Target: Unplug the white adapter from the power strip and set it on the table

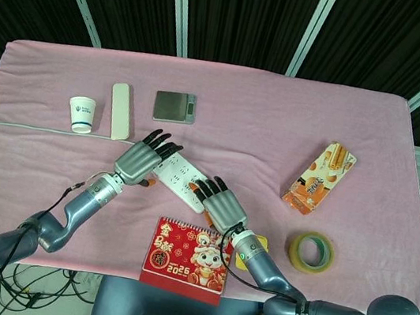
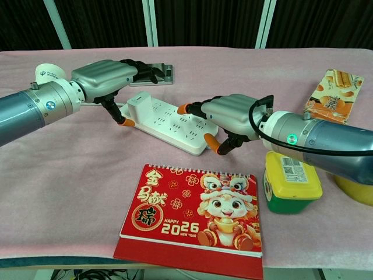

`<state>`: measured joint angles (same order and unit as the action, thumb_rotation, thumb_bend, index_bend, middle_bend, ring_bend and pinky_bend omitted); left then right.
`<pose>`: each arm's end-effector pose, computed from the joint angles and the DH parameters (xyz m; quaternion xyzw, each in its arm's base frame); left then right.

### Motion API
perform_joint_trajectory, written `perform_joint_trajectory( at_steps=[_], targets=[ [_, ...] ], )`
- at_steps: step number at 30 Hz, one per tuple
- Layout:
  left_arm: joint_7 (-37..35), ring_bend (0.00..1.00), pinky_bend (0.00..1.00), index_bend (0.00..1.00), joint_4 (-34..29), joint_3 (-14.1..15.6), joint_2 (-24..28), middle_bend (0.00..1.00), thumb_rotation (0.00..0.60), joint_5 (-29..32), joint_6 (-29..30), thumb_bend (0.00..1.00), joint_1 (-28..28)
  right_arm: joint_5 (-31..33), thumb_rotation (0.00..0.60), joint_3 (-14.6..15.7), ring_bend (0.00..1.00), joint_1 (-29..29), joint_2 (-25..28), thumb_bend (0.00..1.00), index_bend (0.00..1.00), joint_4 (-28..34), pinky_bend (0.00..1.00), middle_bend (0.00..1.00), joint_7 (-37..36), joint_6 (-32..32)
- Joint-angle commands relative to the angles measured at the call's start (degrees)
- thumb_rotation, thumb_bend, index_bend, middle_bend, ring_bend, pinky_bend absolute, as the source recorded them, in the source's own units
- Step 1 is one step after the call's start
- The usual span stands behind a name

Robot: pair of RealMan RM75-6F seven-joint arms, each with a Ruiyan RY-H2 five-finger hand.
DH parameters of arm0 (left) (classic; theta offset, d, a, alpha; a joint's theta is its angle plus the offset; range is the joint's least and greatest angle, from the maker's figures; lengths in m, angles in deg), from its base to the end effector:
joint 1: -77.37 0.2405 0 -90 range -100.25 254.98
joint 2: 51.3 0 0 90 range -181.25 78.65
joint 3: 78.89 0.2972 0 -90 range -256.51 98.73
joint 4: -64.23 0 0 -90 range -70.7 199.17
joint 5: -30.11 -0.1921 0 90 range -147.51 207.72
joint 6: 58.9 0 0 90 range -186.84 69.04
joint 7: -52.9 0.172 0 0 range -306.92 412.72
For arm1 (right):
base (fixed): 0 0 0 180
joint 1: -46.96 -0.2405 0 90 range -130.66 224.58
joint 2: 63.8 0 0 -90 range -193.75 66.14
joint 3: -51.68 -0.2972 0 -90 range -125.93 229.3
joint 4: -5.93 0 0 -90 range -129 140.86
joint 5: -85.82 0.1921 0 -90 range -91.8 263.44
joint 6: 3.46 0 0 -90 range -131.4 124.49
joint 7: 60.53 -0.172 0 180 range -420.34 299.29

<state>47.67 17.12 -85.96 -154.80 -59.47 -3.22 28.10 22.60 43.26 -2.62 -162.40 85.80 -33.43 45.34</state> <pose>-0.1581 0.4395 -0.0617 -0.7969 -0.2410 -0.4030 0.3799 -0.1162 -0.3783 -0.0878 0.8190 -0.3196 0.3342 0.3397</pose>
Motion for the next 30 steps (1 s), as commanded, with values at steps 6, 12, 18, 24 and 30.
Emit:
perform_joint_trajectory(
  at_steps=[6,12,18,24,30],
  targets=[
    [1.30,0.00,0.00,0.11,-1.70,0.65,1.35,0.16,0.600,-0.18,0.88,0.17,0.00,-0.33,0.600,-0.39,0.10,0.04,0.20,0.65,0.07,0.24,0.07,0.08,-0.31,0.86],
    [2.29,0.00,0.00,0.11,-3.65,1.17,2.46,0.16,0.600,-0.16,1.33,0.17,0.26,-0.82,0.600,-0.10,0.10,0.13,0.07,0.66,0.07,0.43,0.06,0.08,-0.28,1.31],
    [3.42,0.00,0.00,0.10,-3.60,1.37,3.00,0.16,0.600,0.65,1.30,0.16,0.73,-1.63,0.600,0.33,0.10,-0.41,-0.36,0.69,0.07,0.01,0.05,0.08,-0.10,0.69],
    [2.99,0.00,0.00,0.10,-4.49,2.18,3.70,0.16,0.600,0.35,2.11,0.13,1.32,-1.09,0.600,-0.33,0.10,-1.60,-1.29,0.70,0.07,-1.32,0.05,0.08,0.48,-0.47],
    [1.52,0.00,0.00,0.10,-5.52,2.29,4.45,0.16,0.600,0.64,1.65,0.13,1.13,0.29,0.600,-0.61,0.10,-3.41,-1.34,0.75,0.07,-2.56,0.05,0.08,1.19,-3.71]
  ],
)
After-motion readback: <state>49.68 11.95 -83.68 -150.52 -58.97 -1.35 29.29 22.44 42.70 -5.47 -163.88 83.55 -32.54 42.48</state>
